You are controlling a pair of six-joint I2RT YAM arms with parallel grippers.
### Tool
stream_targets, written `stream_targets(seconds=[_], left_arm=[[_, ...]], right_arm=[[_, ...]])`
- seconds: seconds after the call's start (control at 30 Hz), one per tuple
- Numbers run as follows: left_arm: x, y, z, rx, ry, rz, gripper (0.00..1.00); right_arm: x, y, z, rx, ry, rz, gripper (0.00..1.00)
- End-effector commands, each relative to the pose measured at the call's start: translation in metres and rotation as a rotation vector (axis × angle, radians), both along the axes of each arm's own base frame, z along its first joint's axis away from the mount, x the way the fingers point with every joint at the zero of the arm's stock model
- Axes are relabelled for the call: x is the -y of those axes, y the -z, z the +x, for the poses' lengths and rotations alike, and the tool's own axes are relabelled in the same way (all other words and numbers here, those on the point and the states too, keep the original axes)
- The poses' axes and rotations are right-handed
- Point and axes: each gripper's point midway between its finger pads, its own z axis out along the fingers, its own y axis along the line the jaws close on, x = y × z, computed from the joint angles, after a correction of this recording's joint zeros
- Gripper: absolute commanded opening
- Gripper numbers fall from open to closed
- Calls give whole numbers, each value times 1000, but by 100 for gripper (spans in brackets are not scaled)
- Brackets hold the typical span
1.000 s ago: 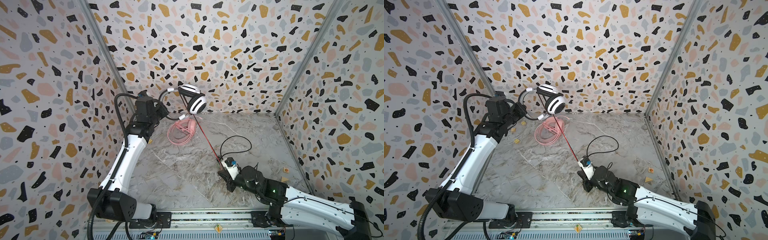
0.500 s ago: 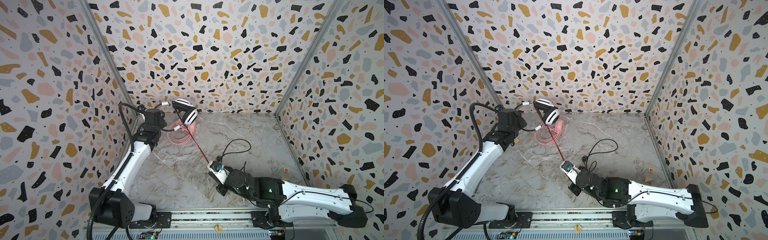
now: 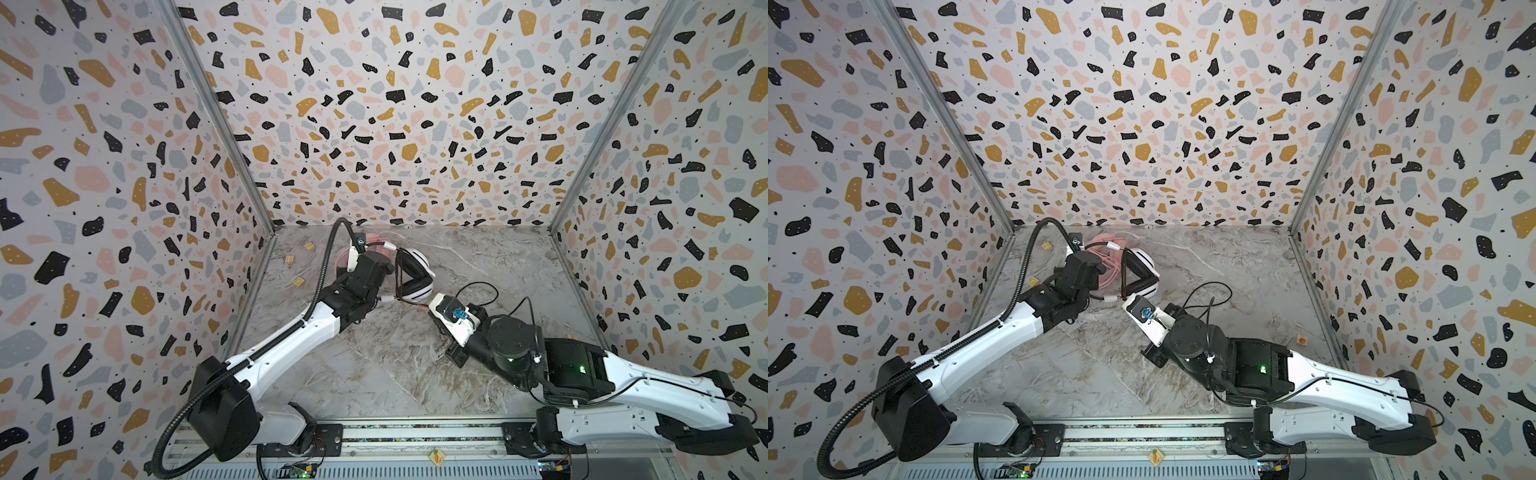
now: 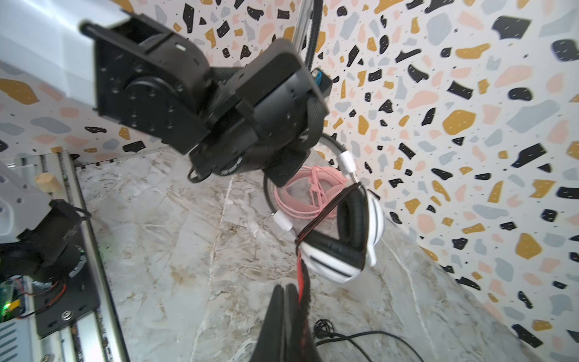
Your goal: Wrap the headphones
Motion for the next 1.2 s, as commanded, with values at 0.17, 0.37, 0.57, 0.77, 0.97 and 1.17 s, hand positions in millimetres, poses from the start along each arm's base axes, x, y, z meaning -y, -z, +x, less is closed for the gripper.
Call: stream_targets(seconds=[0.17,0.37,0.57,0.77,0.97,1.17], left_arm=[[21,11,-45,-110,247,115,0],[52,22,-77,-177,515,34,0],[93,28,-115,-266,789,-47,0],[108,15,-142,-275,938,-111,0],[107,-18,-157,-163,990,-223,0],[111,-51,-173,-85,1058,-328,0]], right_arm=[[67,-72,44,137,201,161,4],[87,-80,82,154,289,192,4],[87,-79,111,151,320,185,4],[85,-48,145,76,332,154,4],[98,3,170,-42,358,141,4],[90,33,173,-138,302,158,5]])
